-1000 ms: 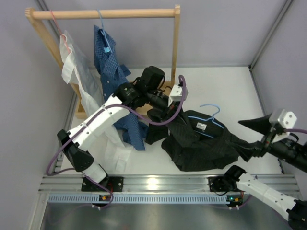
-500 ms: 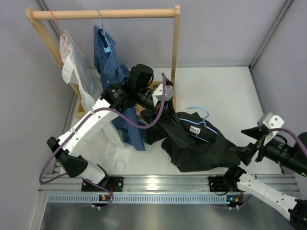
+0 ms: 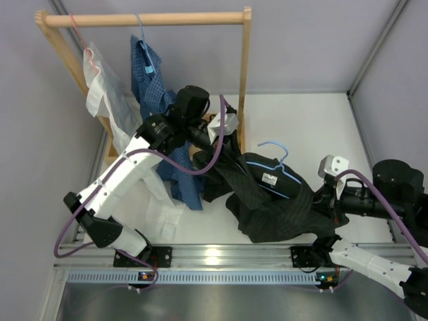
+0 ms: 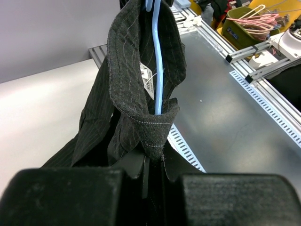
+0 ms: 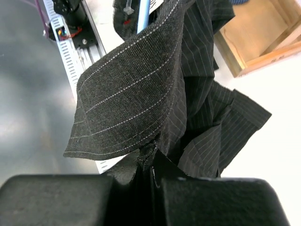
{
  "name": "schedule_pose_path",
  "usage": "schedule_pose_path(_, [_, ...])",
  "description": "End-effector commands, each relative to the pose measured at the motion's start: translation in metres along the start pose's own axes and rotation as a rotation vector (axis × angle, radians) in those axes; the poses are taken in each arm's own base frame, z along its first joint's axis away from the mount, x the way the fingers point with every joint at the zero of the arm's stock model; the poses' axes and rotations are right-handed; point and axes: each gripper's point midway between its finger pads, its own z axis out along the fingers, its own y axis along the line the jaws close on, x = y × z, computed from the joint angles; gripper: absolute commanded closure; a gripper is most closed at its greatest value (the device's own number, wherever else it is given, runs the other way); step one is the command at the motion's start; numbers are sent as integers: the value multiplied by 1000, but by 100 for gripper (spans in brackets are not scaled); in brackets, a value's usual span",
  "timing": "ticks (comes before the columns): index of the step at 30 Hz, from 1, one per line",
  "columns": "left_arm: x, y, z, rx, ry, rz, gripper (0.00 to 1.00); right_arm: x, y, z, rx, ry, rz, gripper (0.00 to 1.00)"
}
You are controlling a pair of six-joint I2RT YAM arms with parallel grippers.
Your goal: Place the shirt on the hanger
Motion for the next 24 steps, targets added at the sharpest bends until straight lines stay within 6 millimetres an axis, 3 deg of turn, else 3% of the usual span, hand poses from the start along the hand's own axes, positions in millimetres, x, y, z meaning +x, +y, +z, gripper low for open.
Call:
schedule_pose_path(1, [-33,-16,-7,14,-42,111,100,-22,4,-9,-14,-74,-46,100])
schedule_pose_path(5, [-38,5,-11,-126,-8,65,99,-28,-1,-17,32,-105,-36,100])
schedule_pose_path(6, [-41,20,-14,-212,2,62,94,-31,-1,-21,41,-120,-38,100])
schedule_pose_path(9, [-59,51,-26,-411,-25,8,50,-41,-7,-27,86,-160,-37,100])
schedule_pose_path(10, [-72,53,-30,-453,-46,11,22,-44,-13,-31,123,-175,-36,100])
schedule_pose_path(11, [-79,54,-32,-478,-63,-16,3,-50,-17,-33,148,-204,-34,100])
schedule_pose_path(15, [-123,42,-47,-574,-172,-14,2,-60,-31,-40,240,-252,-22,100])
schedule_pose_path(19, [-159,30,-77,-759,-326,-25,2,-75,-54,-53,388,-333,23,100])
schedule_pose_path(22, [-155,15,-92,-833,-362,-51,2,-99,-67,-66,467,-452,63,100])
schedule_pose_path(24, [-136,6,-98,-871,-355,-85,2,-113,-71,-67,483,-521,123,100])
